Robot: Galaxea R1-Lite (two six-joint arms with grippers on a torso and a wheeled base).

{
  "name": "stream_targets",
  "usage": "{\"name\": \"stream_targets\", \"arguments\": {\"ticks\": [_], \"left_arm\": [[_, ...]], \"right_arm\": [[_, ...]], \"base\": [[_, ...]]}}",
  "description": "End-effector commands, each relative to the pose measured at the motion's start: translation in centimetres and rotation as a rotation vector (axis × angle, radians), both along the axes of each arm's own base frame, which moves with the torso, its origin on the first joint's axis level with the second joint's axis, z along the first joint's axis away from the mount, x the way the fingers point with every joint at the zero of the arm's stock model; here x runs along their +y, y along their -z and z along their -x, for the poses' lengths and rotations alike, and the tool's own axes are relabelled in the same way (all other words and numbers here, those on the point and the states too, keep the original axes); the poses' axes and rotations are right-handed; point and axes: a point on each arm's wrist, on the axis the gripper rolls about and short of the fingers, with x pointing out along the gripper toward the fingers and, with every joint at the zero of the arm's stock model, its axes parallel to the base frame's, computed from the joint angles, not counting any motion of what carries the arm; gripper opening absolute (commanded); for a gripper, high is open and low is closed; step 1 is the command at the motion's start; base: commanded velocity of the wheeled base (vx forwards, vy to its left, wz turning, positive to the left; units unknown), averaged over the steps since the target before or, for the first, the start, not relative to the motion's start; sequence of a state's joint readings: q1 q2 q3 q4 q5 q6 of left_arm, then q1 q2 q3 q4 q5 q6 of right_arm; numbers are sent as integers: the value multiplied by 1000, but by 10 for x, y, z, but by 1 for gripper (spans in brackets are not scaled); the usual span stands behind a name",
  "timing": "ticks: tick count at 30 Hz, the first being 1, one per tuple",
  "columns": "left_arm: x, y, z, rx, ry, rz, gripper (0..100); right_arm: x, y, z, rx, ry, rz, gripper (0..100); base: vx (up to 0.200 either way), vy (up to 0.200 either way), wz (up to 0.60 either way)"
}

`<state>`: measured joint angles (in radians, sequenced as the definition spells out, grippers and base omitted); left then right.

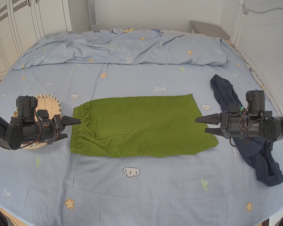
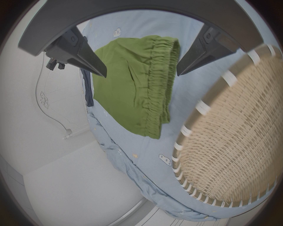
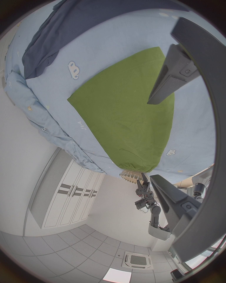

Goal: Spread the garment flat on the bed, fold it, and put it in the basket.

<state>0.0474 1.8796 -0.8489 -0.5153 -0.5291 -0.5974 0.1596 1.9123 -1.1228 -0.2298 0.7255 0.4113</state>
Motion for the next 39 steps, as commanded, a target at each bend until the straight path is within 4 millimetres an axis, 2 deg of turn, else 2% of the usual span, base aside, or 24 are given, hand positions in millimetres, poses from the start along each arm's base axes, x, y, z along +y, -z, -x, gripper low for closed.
{"name": "stream_targets", "arguments": {"ticks": [1,10,17,29,30,39], "left_arm": [[6,11,-10,21,-12,-4,100],[4,31,-34,34,9,-35,100],[1,38,-50,27,21,-37,100],[-6,34,-56,2,41,-37,100],[-6,34,-56,2,41,-37,0],[-6,32,-56,-41,41,-34,0]], "right_arm": [[1,-1,1,-2,-3,0,100],[2,1,1,2,-5,1,100],[3,3,1,6,-10,4,100],[3,3,1,2,-13,6,100],[3,3,1,2,-13,6,100],[4,4,1,5,-14,7,100]], "base": [[0,0,0],[0,0,0],[0,0,0],[0,0,0],[0,0,0],[0,0,0]]}}
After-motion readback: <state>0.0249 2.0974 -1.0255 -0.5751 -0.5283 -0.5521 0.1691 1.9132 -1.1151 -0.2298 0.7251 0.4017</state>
